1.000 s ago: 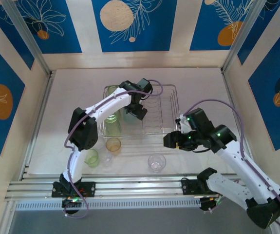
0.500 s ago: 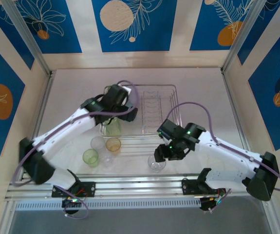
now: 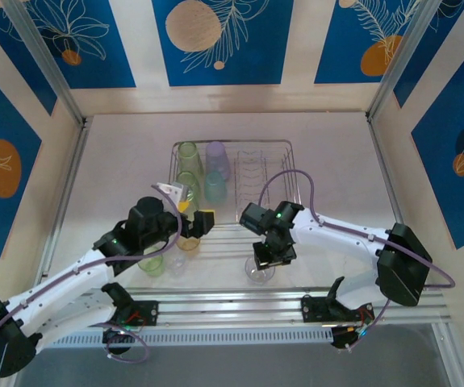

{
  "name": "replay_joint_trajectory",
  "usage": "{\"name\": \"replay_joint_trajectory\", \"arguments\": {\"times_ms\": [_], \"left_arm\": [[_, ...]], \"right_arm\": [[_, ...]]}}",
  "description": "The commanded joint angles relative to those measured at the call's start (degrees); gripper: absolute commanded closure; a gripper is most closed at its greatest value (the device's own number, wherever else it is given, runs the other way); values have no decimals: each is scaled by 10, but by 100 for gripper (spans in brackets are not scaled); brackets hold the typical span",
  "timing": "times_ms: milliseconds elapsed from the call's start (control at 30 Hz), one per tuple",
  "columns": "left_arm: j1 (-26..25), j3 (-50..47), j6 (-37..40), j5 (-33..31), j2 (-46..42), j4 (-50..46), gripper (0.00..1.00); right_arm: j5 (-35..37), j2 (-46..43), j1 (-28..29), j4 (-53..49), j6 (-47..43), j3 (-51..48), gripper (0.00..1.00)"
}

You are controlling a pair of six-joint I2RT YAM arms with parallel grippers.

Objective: Load the cups into the dish rack

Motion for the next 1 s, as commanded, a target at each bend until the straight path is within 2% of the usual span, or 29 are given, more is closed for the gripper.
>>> {"name": "replay_joint_trajectory", "arguments": {"times_ms": [0, 100, 200, 367, 533, 633, 767, 867, 967], "left_arm": [[-3, -13, -11, 19, -24, 46, 0], [-3, -21, -11, 24, -32, 55, 0], [-3, -33, -15, 55, -38, 85, 0], [-3, -41, -19, 127, -48, 147, 0], [-3, -29, -23, 236, -42, 211, 0], [-3, -20, -42, 304, -31, 269, 0], [-3, 0, -64, 364, -8, 326, 0], [-4, 26, -65, 403, 19, 336, 0], [-11, 52, -52, 427, 48, 332, 0]], "right_arm": [[12, 4, 4, 2, 8, 22, 67], [11, 9, 4, -6, 8, 29, 78], [14, 7, 5, -19, 9, 35, 99], [-15, -28, -2, -24, -11, 49, 100], [-91, -136, -54, -8, -52, 65, 100], [-184, -236, -133, 27, -78, 60, 100], [-350, -343, -296, 68, -107, 64, 100], [-481, -357, -401, 88, -110, 74, 100], [-575, -352, -455, 139, -77, 60, 100]]}}
